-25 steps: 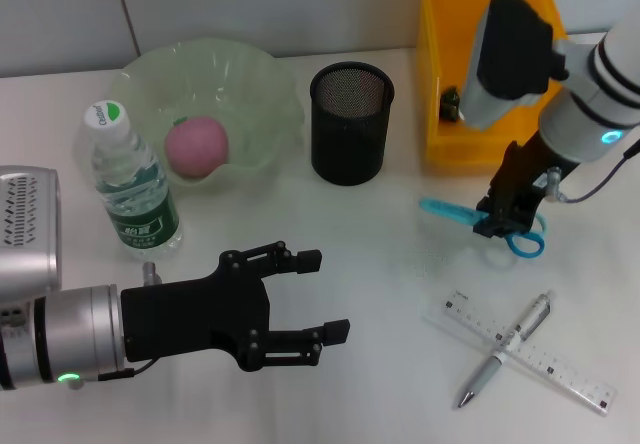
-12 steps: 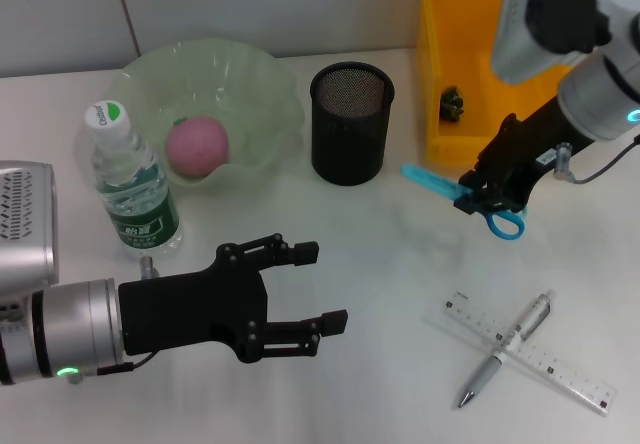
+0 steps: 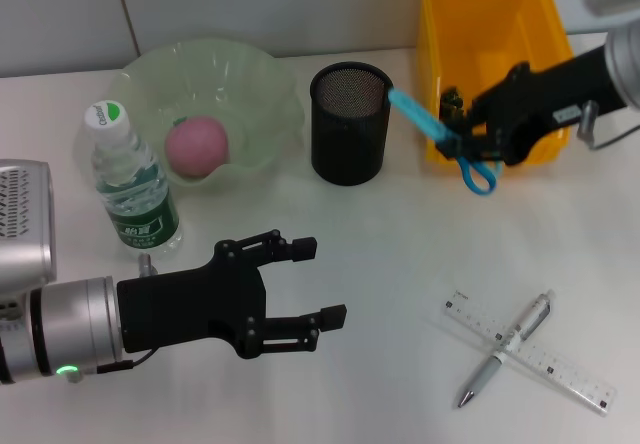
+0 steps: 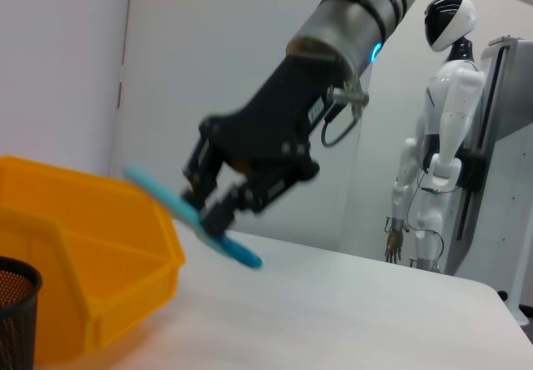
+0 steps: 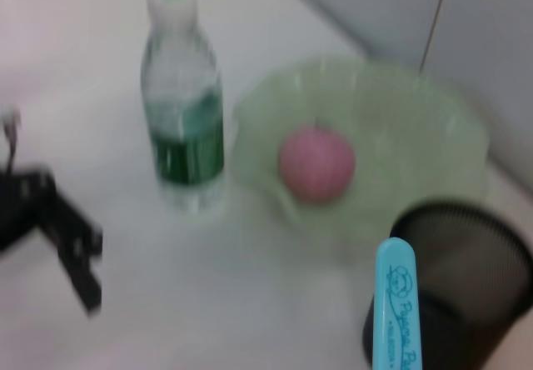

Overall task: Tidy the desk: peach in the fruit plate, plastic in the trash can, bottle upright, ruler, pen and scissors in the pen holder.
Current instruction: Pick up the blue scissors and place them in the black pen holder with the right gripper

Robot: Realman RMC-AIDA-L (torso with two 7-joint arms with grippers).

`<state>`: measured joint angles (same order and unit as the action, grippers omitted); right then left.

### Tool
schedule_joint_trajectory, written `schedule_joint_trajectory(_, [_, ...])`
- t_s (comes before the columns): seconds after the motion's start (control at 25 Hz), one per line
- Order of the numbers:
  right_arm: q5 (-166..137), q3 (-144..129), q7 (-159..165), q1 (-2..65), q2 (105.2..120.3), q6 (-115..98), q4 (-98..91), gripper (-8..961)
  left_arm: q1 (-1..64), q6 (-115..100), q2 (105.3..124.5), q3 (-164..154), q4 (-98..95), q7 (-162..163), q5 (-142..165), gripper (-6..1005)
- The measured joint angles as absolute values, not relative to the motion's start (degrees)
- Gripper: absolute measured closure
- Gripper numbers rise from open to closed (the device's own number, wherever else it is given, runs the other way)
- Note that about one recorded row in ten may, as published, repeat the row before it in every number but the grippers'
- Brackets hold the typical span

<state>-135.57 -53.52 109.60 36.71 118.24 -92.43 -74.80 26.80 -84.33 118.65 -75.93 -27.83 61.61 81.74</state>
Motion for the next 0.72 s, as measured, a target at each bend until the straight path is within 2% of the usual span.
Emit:
schedule_joint_trajectory(0.36, [-117.2, -45.7, 103.9, 33.3, 118.84, -89.0, -73.4, 727, 26.8, -84.4, 118.76, -75.9, -27.7, 61.6, 81.2, 150])
schedule_joint_trajectory(0.72, [-95.5, -45.5, 95.8, 30.5, 118.91, -79.3, -62.8, 727, 26.8, -84.4, 118.82, -75.9, -27.7, 61.6, 81.2, 149])
